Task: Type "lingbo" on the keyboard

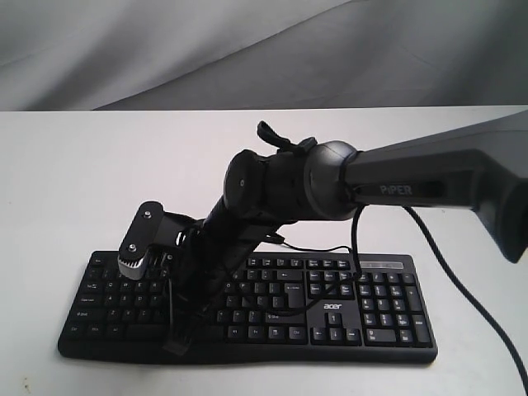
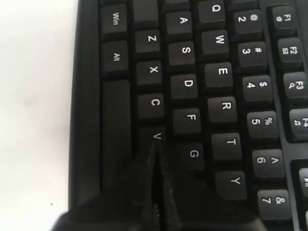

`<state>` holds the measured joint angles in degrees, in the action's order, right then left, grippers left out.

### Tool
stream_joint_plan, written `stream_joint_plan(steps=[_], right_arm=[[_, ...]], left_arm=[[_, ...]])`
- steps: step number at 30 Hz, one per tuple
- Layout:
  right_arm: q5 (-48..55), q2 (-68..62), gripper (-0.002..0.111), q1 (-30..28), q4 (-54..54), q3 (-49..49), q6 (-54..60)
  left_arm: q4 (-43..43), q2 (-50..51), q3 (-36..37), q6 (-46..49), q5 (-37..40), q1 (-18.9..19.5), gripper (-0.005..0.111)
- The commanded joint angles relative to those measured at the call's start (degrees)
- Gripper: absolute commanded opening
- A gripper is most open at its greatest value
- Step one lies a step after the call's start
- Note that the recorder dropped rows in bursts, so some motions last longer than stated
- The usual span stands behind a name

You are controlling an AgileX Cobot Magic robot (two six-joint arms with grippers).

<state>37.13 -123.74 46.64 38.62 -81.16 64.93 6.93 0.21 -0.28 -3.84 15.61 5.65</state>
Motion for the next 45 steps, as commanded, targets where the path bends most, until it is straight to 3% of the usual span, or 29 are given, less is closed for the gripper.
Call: stream_joint_plan(steps=[1,15,26,31,45], right_arm=[[-0.5,0.1,0.0,0.3,-0.1,0.1,-0.2],[-0.5,-0.6,0.0,0.2,-0.3,0.0,0.0],[3.4,5.7,0.0,-3.8,-9.4,0.0,-6.8],[3.4,5.5,0.0,-6.7,-8.5,2.3,-6.7],[1.7,6.2,0.0,-6.9,-8.1,4.1,-6.6]], left_arm=[[-0.2,-0.2,0.3,-0.1,-0.3,0.1,0.001],[-0.2,-0.2,0.3,-0.1,-0.3,0.1,0.001],[-0.2,-0.2,0.3,-0.1,-0.3,0.1,0.001],[-0.2,-0.2,0.3,-0.1,-0.3,0.1,0.001],[-0.2,-0.2,0.3,-0.1,-0.3,0.1,0.001]])
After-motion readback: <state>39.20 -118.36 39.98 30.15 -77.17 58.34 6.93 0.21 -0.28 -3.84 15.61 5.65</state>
